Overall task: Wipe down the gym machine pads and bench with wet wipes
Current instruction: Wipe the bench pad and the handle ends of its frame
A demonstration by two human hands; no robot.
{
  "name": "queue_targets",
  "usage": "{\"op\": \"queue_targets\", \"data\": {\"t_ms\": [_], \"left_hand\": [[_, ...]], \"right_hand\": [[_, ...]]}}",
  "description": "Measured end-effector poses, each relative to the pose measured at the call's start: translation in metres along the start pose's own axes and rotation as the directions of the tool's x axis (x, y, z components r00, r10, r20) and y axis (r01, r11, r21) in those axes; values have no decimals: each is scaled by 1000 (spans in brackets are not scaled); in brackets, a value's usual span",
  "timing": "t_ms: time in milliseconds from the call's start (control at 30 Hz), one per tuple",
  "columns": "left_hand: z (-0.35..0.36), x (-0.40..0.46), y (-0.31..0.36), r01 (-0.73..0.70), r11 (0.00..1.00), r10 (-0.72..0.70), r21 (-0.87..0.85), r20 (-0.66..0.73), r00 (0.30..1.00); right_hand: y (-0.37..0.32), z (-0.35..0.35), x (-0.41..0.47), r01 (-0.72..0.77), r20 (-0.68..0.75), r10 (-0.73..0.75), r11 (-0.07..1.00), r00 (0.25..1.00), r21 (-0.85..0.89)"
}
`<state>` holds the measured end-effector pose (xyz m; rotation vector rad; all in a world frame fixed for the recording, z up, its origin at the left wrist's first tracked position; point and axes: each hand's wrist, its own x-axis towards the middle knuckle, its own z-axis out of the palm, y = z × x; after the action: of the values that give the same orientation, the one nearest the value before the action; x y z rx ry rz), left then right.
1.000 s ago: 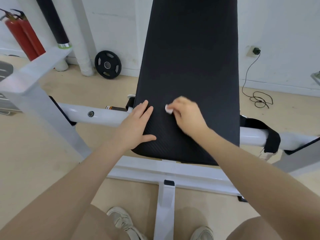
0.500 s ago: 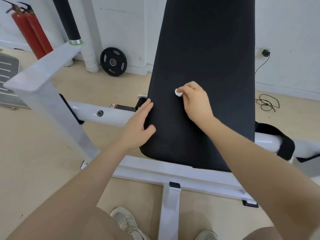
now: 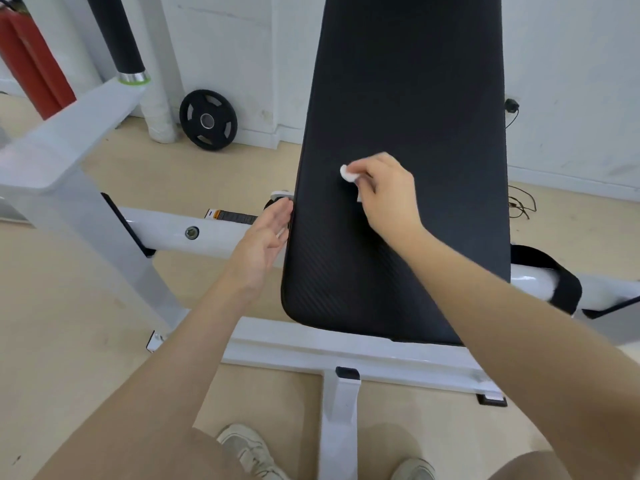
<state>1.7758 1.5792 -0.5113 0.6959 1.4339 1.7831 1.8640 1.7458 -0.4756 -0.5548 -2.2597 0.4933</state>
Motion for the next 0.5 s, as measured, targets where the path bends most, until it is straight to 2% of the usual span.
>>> {"op": "queue_targets", "data": {"t_ms": [67, 167, 300, 433, 467, 500], "left_hand": [[-5, 1, 0, 19, 997, -18, -75, 10, 1000], [-11, 2, -4, 21, 993, -20, -116, 11, 1000], [-11, 3, -4, 16, 993, -16, -119, 4, 1000], [-13, -3, -5, 38, 981, -28, -191, 54, 998], [-14, -3, -5, 50, 972, -37, -230, 61, 997], [-15, -2, -5, 65, 959, -51, -274, 55, 997]], "right_hand": [[1, 14, 19, -14, 45, 17, 998, 999, -69], [-9, 35, 4, 137, 148, -113, 977, 983, -164], [-23, 35, -48, 331, 299, -295, 940, 908, -78], [-31, 29, -100, 506, 483, -437, 862, 759, -15], [-34, 27, -99, 522, 496, -454, 853, 740, 3], [-37, 25, -90, 505, 480, -447, 863, 755, 9]]}}
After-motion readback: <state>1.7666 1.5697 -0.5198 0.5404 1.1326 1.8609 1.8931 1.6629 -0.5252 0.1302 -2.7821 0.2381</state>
